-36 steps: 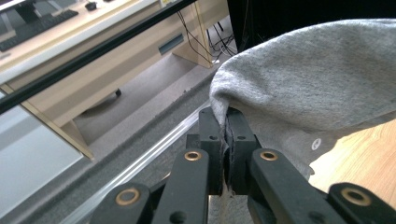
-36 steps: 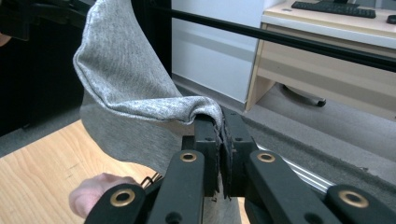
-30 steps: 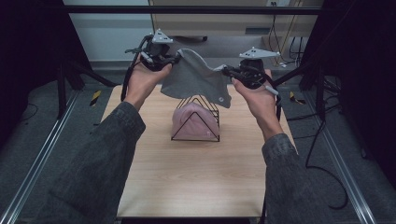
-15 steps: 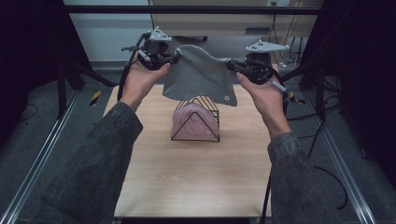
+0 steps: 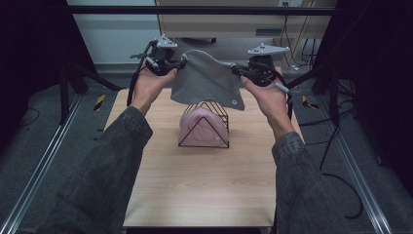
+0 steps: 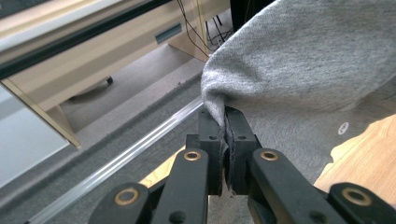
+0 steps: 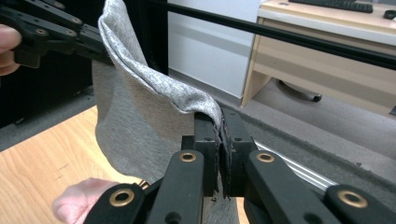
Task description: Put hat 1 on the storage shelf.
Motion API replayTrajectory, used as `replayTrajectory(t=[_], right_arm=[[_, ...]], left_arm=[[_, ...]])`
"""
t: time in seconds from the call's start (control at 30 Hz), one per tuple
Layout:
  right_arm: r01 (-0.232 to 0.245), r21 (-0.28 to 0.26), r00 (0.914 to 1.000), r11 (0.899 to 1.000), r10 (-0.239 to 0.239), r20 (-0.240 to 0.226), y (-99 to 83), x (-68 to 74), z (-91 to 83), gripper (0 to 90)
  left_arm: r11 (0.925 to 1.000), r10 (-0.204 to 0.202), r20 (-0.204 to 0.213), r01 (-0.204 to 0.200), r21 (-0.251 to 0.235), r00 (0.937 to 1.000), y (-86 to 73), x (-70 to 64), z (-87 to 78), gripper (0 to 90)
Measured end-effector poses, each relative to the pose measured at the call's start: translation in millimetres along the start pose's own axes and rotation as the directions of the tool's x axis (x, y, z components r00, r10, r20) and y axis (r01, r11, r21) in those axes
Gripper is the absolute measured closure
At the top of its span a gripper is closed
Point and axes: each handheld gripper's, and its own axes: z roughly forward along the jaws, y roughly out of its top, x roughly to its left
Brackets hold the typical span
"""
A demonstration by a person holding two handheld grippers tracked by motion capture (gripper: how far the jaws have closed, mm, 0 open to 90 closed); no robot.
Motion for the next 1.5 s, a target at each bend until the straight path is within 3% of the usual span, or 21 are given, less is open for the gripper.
replayTrajectory(t=[0.2, 0.33, 0.53, 0.83, 1.2, 1.5], right_arm=[[0.014, 0.023, 0.9996, 1.0, -0.014, -0.024, -9.8, 9.7, 3.4, 87.1], [0.019, 0.067, 0.9988, 0.998, -0.016, -0.046, -20.2, 17.5, 5.5, 87.1], [0.024, 0.154, 0.9979, 0.988, -0.015, -0.063, -37.3, 25.4, 19.3, 87.1], [0.004, 0.215, 0.9972, 0.977, 0.012, -0.074, -62.6, 26.9, 37.5, 87.1], [-0.006, 0.263, 0.9969, 0.965, 0.027, -0.074, -82.0, 29.3, 47.1, 87.0], [0.008, 0.279, 0.9958, 0.96, 0.018, -0.09, -90.8, 34.6, 51.2, 86.9]], left_arm=[[0.9998, 0.007, 0.008, -0.007, 0.016, 0.9999, -16.4, -1.6, 2.0, 87.0], [0.9992, 0.005, 0.013, -0.005, 0.04, 0.9999, -29.6, -4.1, 2.6, 86.9], [0.9963, -0.021, 0.046, 0.017, 0.084, 0.9987, -63.2, -7.6, 11.8, 86.7], [0.9912, -0.045, 0.076, 0.035, 0.128, 0.9961, -103.5, -13.0, 18.8, 86.9], [0.9829, -0.052, 0.096, 0.034, 0.181, 0.994, -132.4, -19.4, 24.3, 86.7], [0.9796, -0.079, 0.112, 0.056, 0.193, 0.9906, -150.9, -23.9, 26.6, 86.6]])
